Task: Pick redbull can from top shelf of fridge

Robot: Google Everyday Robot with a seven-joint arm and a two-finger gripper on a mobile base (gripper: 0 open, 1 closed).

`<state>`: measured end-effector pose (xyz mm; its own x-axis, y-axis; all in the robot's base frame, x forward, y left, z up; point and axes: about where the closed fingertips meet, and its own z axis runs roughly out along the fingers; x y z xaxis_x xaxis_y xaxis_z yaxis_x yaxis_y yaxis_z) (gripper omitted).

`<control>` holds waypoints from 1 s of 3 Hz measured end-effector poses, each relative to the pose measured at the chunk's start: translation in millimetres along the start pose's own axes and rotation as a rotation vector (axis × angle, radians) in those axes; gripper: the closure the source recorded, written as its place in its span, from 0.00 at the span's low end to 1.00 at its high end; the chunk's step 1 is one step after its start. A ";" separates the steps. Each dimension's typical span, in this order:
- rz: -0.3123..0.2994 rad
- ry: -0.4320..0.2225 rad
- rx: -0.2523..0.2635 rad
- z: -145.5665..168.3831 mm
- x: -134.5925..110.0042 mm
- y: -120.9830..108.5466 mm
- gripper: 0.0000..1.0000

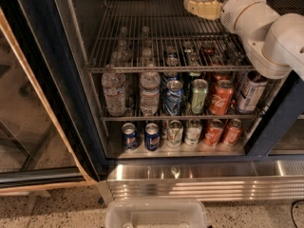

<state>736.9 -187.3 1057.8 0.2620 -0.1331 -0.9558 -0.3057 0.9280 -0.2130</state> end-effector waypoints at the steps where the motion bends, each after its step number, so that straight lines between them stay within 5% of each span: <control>1: 0.008 -0.010 0.016 12.2 6.4 4.8 0.00; 3: -0.005 0.052 0.164 41.3 20.2 27.6 0.00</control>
Offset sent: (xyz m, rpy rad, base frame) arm 0.0481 0.0100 -0.0202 0.0430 -0.0030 -0.3005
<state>771.6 -150.0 1041.0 0.2147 -0.1520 -0.9648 -0.1495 0.9711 -0.1862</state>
